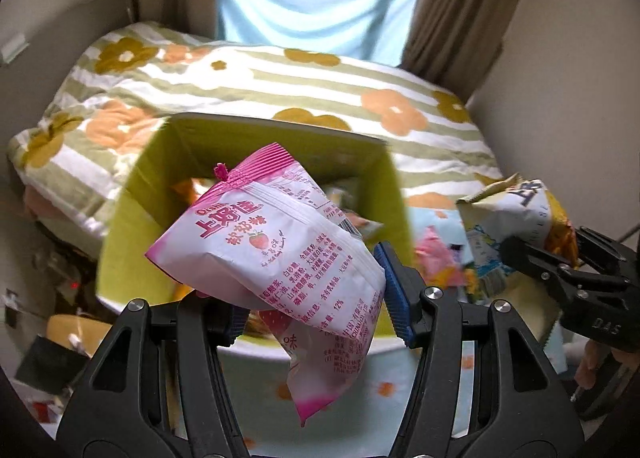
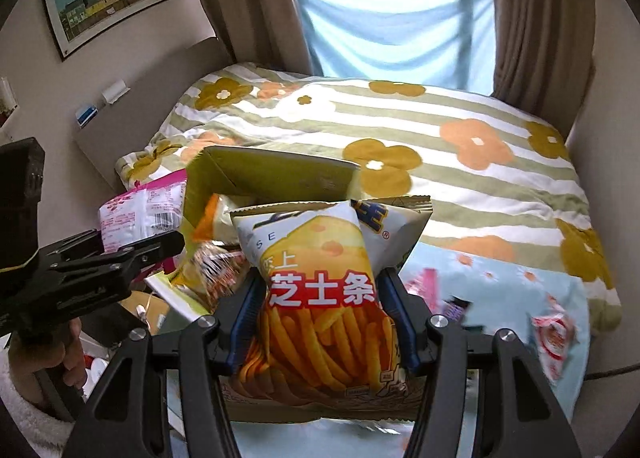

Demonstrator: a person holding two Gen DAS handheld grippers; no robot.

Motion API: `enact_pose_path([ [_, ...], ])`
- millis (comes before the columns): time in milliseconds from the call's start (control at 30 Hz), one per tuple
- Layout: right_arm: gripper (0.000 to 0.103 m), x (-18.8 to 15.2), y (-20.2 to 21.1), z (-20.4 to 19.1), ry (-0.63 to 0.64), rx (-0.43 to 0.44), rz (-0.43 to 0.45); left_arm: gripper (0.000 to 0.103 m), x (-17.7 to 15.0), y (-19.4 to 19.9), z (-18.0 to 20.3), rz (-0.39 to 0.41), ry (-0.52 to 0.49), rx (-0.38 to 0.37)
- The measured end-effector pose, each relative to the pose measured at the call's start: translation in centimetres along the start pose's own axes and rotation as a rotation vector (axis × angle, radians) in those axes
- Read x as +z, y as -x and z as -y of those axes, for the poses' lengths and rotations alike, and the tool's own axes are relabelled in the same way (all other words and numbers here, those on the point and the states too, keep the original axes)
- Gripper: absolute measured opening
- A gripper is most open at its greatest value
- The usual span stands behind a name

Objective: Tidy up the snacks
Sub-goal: 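Carry both bags over the yellow box and open both tools to drop them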

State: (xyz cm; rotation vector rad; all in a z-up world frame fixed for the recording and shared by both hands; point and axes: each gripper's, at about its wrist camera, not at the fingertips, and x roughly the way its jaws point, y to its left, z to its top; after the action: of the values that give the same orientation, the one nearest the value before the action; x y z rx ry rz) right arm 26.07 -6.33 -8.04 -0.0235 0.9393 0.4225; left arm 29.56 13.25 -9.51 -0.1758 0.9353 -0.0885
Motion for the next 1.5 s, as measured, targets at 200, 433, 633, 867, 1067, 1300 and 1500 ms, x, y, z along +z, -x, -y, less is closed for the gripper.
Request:
enact_pose_path([
  [200, 0.054, 1.2, -4.3, -3.1, -0.045, 0.009, -0.036, 0.053, 1.1, -3.8, -5.5, -0.103, -0.033, 0.021],
  [433, 0.054, 1.0, -8.5, -4.9, -0.075, -0.008, -0.097, 0.068, 0.7, -7.8, -9.2, -0.204, -0.004, -0.012],
  [633, 0.054, 0.5, -10.2, -5.2, -0.091, 0.001, -0.142, 0.097, 0.4, -8.3, -10.3, -0.201, -0.029, 0.031],
  [867, 0.054, 0.0, -10.9, -5.7, -0.120, 0.026, -0.153, 0.097, -1.3, -6.9, -10.3, -0.185, 0.004, 0.032],
  [1067, 0.055, 0.3, -11.3, -6.2, -0.123, 0.031, -0.156, 0.097, -1.7, -5.8, -9.2, -0.142, -0.100, 0.164],
  [1300, 0.103, 0.1, -11.7, -6.6, -0.120, 0.044, -0.132, 0.097, -2.2, -4.6, -9.7, -0.128, -0.069, 0.189],
  [1500, 0.103, -0.9, -10.0, -6.9, -0.073, 0.007, -0.021, 0.097, -2.8, -3.7, -10.6, -0.131, -0.049, 0.203],
])
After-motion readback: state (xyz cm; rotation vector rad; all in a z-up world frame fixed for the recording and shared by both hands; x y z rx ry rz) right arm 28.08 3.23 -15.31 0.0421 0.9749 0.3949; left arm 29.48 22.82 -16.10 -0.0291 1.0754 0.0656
